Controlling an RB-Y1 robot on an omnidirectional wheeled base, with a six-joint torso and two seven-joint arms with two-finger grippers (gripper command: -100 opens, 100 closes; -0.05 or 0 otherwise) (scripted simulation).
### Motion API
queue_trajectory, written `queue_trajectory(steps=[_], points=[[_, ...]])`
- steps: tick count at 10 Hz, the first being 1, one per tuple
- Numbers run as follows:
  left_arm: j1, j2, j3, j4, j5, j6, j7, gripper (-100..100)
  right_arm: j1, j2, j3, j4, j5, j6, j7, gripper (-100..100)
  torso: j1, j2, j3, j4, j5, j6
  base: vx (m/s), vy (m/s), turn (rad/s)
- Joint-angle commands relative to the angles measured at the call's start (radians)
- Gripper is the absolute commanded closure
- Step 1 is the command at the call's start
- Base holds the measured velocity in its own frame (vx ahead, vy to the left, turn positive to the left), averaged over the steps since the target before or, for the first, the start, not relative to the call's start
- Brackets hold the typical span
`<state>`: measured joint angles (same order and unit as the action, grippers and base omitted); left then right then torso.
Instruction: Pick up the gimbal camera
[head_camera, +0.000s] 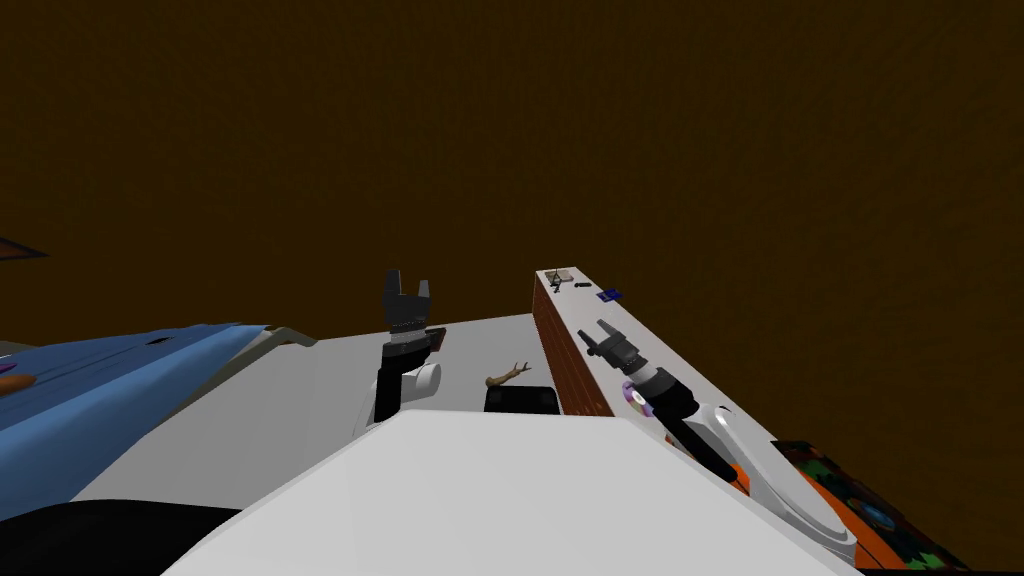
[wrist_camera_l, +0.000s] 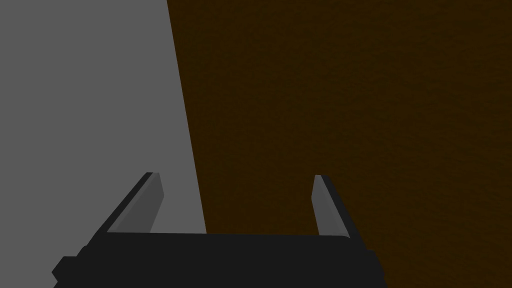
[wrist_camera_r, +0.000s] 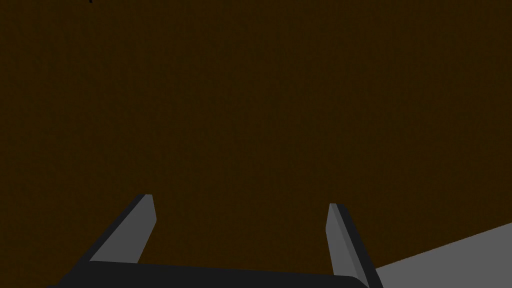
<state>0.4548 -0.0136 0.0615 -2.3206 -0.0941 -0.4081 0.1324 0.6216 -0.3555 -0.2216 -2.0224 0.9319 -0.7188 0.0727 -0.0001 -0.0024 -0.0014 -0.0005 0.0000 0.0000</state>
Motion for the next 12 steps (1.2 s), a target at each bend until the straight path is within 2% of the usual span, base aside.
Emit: queue_trajectory(steps=[1,2,4,5,6,7,9,10,11,12], points=[[0.000,0.000,0.000,0.000,0.000,0.000,0.000,0,0.007,-0.005,-0.007,0.010,0.050,-0.018,0.016,-100,0.000,0.000,0.000,0.000,0.000,0.000,0.044,0.000,0.016],[0.000,0.000,0.000,0.000,0.000,0.000,0.000,0,0.016,-0.024,-0.021,0.032,0.079,-0.047,0.041,-100,0.000,0.000,0.000,0.000,0.000,0.000,0.063,0.005,0.027],[0.000,0.000,0.000,0.000,0.000,0.000,0.000,0,0.016,-0.024,-0.021,0.032,0.127,-0.047,0.041,-100,0.001,-0.001,-0.001,0.000,0.000,0.000,0.041,0.008,0.005],[0.000,0.000,0.000,0.000,0.000,0.000,0.000,0,0.024,-0.043,-0.034,0.055,0.166,-0.076,0.068,-100,0.001,0.000,0.000,0.000,0.000,0.000,0.051,0.012,0.027],[0.000,0.000,0.000,0.000,0.000,0.000,0.000,0,0.024,-0.043,-0.034,0.055,0.191,-0.076,0.068,-100,0.001,-0.001,0.000,0.000,0.000,0.000,0.055,0.011,0.019],[0.000,0.000,0.000,0.000,0.000,0.000,0.000,0,0.031,-0.063,-0.046,0.079,0.221,-0.105,0.096,-100,0.001,-0.001,-0.001,0.000,0.000,0.000,0.067,0.007,0.036],[0.000,0.000,0.000,0.000,0.000,0.000,0.000,0,0.031,-0.063,-0.046,0.079,0.263,-0.105,0.096,-100,0.000,-0.002,-0.001,0.000,0.000,0.000,0.049,0.000,0.009],[0.000,0.000,0.000,0.000,0.000,0.000,0.000,0,0.039,-0.085,-0.058,0.105,0.303,-0.134,0.126,-100,0.000,0.000,0.000,0.000,0.000,0.000,0.057,0.003,0.031],[0.000,0.000,0.000,0.000,0.000,0.000,0.000,0,0.039,-0.085,-0.058,0.105,0.328,-0.134,0.126,-100,0.000,-0.001,-0.001,0.000,0.000,0.000,0.053,0.008,0.021],[0.000,0.000,0.000,0.000,0.000,0.000,0.000,0,0.046,-0.106,-0.068,0.132,0.368,-0.162,0.157,-100,0.001,-0.001,-0.001,0.000,0.000,0.000,0.091,0.017,0.038]])
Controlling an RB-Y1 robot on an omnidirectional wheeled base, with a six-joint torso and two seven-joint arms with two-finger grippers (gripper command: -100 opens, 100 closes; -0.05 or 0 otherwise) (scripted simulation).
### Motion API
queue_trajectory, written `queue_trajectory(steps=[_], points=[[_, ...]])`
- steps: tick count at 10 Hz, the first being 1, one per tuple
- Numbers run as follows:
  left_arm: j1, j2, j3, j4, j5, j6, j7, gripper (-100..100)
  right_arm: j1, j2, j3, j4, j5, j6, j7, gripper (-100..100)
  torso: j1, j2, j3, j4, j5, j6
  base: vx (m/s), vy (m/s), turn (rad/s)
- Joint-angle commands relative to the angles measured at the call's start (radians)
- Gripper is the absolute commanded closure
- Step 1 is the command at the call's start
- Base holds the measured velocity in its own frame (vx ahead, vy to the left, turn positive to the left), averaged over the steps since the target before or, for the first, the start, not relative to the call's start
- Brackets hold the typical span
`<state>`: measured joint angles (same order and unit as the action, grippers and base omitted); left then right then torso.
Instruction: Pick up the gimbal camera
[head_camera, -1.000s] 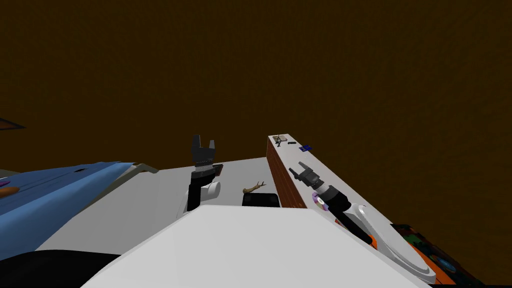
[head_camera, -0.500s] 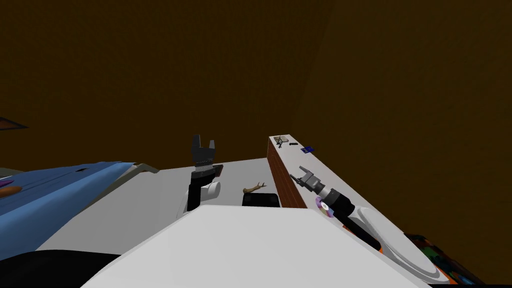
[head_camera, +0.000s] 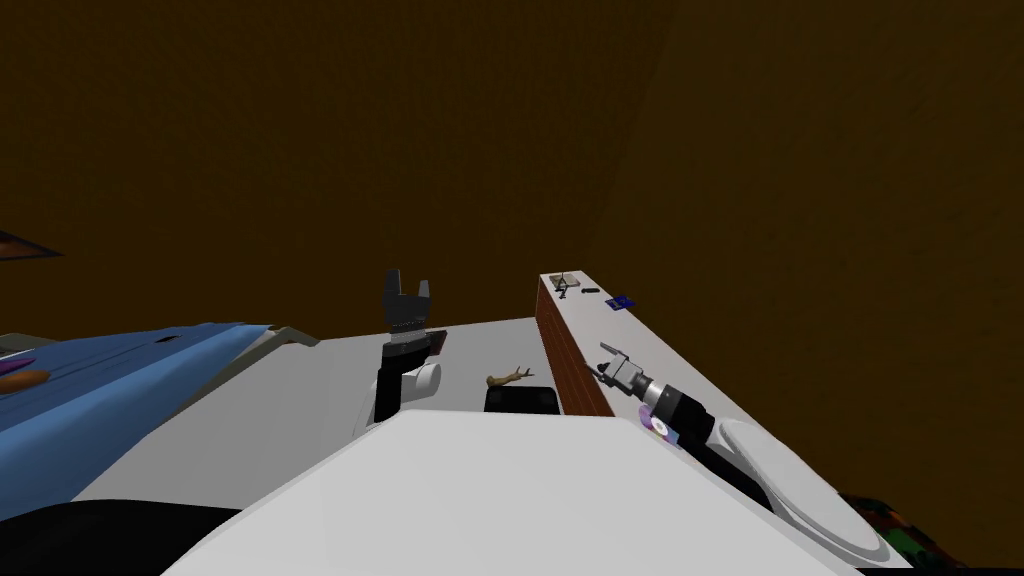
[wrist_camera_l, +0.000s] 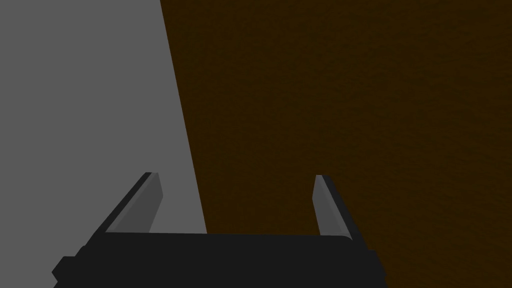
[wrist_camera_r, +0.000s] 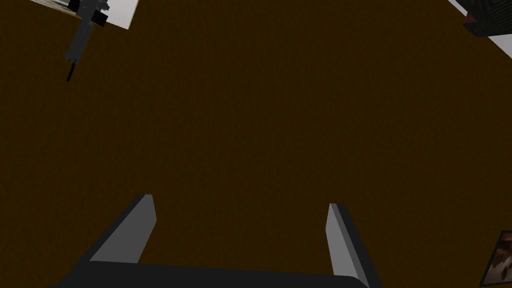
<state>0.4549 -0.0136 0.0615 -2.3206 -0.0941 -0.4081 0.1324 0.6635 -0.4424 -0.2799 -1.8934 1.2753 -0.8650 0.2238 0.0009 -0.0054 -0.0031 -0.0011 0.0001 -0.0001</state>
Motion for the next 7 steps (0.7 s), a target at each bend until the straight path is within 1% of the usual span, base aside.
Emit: queue_trajectory(steps=[1,2,3,4,5,6,7], points=[[0.000,0.000,0.000,0.000,0.000,0.000,0.000,0,0.004,-0.020,-0.010,0.003,0.047,-0.016,0.006,-100,0.000,0.000,0.000,0.000,0.000,0.000,0.079,0.011,0.014],[0.000,0.000,0.000,0.000,0.000,0.000,0.000,0,0.012,-0.042,-0.020,0.030,0.079,-0.044,0.037,-100,0.000,0.000,0.000,0.000,0.000,0.000,0.075,0.015,0.036],[0.000,0.000,0.000,0.000,0.000,0.000,0.000,0,0.012,-0.042,-0.020,0.030,0.104,-0.044,0.037,-100,0.000,0.000,0.000,0.000,0.000,0.000,0.064,0.020,0.021],[0.000,0.000,0.000,0.000,0.000,0.000,0.000,0,0.019,-0.065,-0.028,0.058,0.137,-0.072,0.069,-100,0.001,0.001,0.000,0.000,0.000,0.000,0.085,0.014,0.038],[0.000,0.000,0.000,0.000,0.000,0.000,0.000,0,0.019,-0.065,-0.028,0.058,0.165,-0.072,0.069,-100,0.000,0.000,0.000,0.000,0.000,0.000,0.080,0.000,0.021],[0.000,0.000,0.000,0.000,0.000,0.000,0.000,0,0.026,-0.088,-0.036,0.086,0.197,-0.100,0.102,-100,-0.001,0.000,0.000,0.000,0.000,0.000,0.094,0.007,0.043],[0.000,0.000,0.000,0.000,0.000,0.000,0.000,0,0.026,-0.088,-0.036,0.086,0.219,-0.100,0.102,-100,0.000,0.000,0.000,0.000,0.000,0.000,0.077,0.014,0.011]])
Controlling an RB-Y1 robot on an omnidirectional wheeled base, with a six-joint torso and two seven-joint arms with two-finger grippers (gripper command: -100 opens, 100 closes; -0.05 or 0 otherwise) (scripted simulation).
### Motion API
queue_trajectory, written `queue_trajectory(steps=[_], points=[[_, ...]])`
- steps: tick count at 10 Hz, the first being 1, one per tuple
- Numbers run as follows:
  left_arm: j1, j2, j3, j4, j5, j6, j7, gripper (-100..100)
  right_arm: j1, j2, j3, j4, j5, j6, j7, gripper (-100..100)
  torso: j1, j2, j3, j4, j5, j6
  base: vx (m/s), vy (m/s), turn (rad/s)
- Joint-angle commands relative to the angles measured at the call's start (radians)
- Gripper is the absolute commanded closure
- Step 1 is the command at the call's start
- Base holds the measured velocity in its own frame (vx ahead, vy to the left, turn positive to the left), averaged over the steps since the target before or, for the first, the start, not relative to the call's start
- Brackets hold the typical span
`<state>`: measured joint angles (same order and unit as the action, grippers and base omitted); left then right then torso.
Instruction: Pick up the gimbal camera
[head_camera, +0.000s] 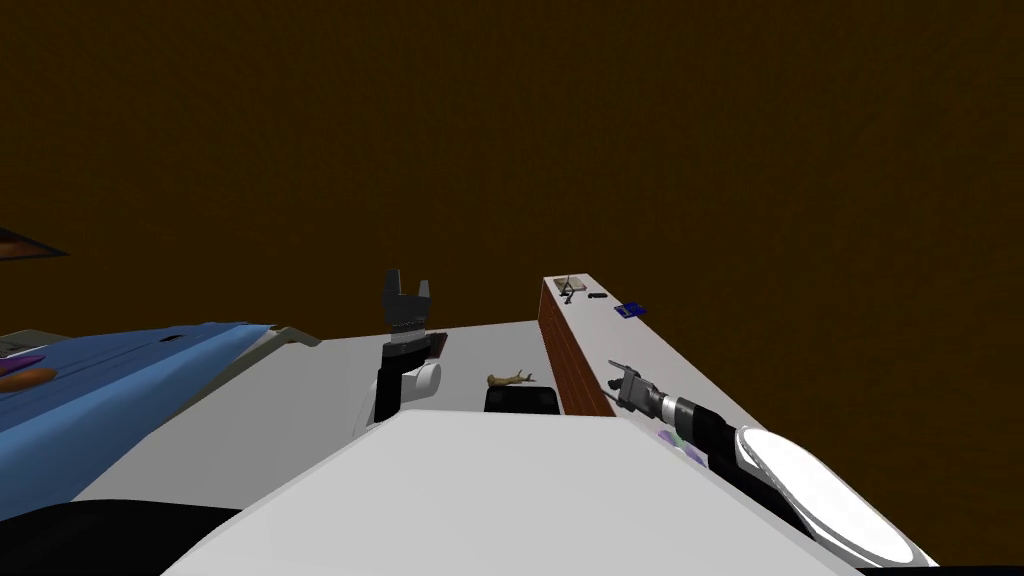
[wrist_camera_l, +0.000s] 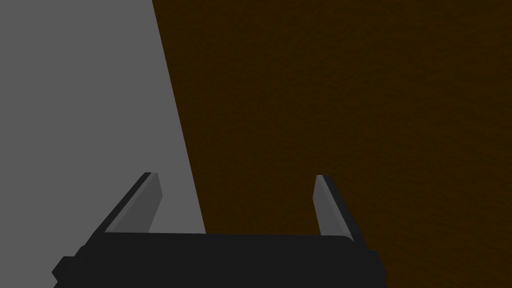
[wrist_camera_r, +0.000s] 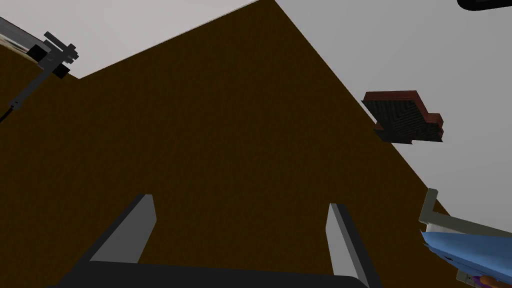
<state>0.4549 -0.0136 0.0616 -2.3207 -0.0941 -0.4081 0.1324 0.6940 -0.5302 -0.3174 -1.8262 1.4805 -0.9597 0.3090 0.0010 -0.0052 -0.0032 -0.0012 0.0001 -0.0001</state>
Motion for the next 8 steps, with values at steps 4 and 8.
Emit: queue_trajectory(steps=[4,8], points=[[0.000,0.000,0.000,0.000,0.000,0.000,0.000,0,0.009,-0.044,-0.012,0.074,0.116,-0.058,0.083,-100,0.000,0.000,0.000,0.000,0.000,0.000,0.078,0.015,0.027],[0.000,0.000,0.000,0.000,0.000,0.000,0.000,0,0.021,-0.085,-0.023,0.128,0.209,-0.108,0.147,-100,0.000,0.000,0.000,0.000,0.000,0.000,0.078,0.014,0.026]])
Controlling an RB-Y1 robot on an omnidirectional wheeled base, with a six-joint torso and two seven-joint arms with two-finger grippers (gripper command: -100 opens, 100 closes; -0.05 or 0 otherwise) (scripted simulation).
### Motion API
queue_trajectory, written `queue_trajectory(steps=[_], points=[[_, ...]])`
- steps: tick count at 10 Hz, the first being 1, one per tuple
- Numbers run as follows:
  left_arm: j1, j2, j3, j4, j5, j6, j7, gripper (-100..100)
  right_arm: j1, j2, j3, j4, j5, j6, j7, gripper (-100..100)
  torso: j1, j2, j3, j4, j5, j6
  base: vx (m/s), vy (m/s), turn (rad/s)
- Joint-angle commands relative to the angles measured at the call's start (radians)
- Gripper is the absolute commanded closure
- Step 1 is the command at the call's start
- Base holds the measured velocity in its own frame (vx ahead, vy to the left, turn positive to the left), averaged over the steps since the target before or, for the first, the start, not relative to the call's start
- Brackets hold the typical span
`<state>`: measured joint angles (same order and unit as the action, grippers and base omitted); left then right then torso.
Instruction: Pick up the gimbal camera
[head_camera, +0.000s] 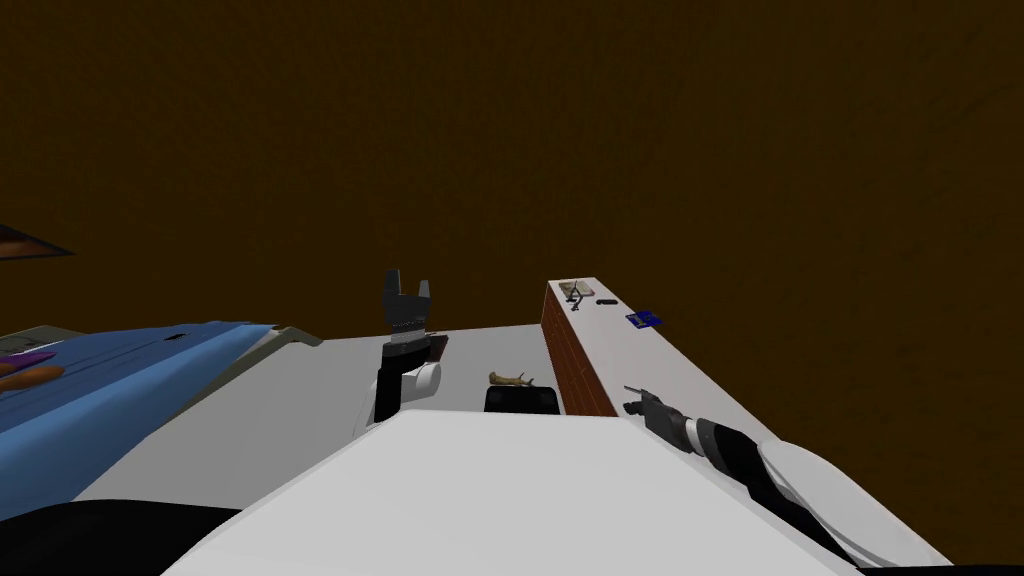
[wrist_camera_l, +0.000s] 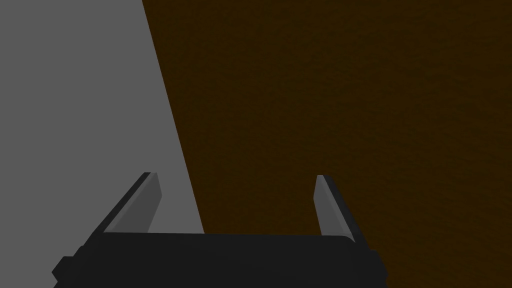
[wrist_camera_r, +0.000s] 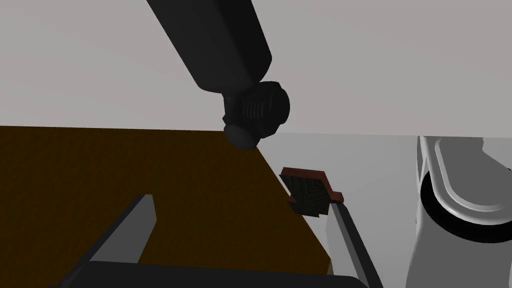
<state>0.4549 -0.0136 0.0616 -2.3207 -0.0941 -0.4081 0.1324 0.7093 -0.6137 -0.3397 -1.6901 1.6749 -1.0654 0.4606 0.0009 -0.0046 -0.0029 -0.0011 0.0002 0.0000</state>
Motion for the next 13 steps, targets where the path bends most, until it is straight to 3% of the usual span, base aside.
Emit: queue_trajectory(steps=[1,2,4,6,7,10,13], points=[[0.000,0.000,0.000,0.000,0.000,0.000,0.000,0,0.012,-0.022,-0.005,0.017,0.050,-0.026,0.026,-100,0.000,0.000,0.000,0.000,0.000,0.000,0.084,0.028,0.045],[0.000,0.000,0.000,0.000,0.000,0.000,0.000,0,0.012,-0.022,-0.005,0.017,0.058,-0.026,0.026,-100,0.001,-0.001,0.000,0.000,0.000,0.000,0.077,0.015,0.014],[0.000,0.000,0.000,0.000,0.000,0.000,0.000,0,0.021,-0.061,-0.014,0.065,0.124,-0.069,0.084,-100,0.000,0.000,0.000,0.000,0.000,0.000,0.099,0.010,0.036],[0.000,0.000,0.000,0.000,0.000,0.000,0.000,0,0.026,-0.080,-0.018,0.086,0.173,-0.089,0.109,-100,0.000,-0.002,-0.001,0.000,0.000,0.000,0.098,0.012,0.033],[0.000,0.000,0.000,0.000,0.000,0.000,0.000,0,0.026,-0.080,-0.018,0.086,0.173,-0.089,0.109,-100,0.000,-0.002,-0.001,0.000,0.000,0.000,0.069,0.008,0.018],[0.000,0.000,0.000,0.000,0.000,0.000,0.000,0,0.036,-0.125,-0.029,0.138,0.263,-0.137,0.173,-100,0.000,-0.001,0.000,0.000,0.000,0.000,0.091,0.015,0.038],[0.000,0.000,0.000,0.000,0.000,0.000,0.000,0,0.043,-0.152,-0.035,0.167,0.319,-0.167,0.212,-100,0.001,-0.002,-0.001,0.000,0.000,0.000,0.100,0.010,0.027]])
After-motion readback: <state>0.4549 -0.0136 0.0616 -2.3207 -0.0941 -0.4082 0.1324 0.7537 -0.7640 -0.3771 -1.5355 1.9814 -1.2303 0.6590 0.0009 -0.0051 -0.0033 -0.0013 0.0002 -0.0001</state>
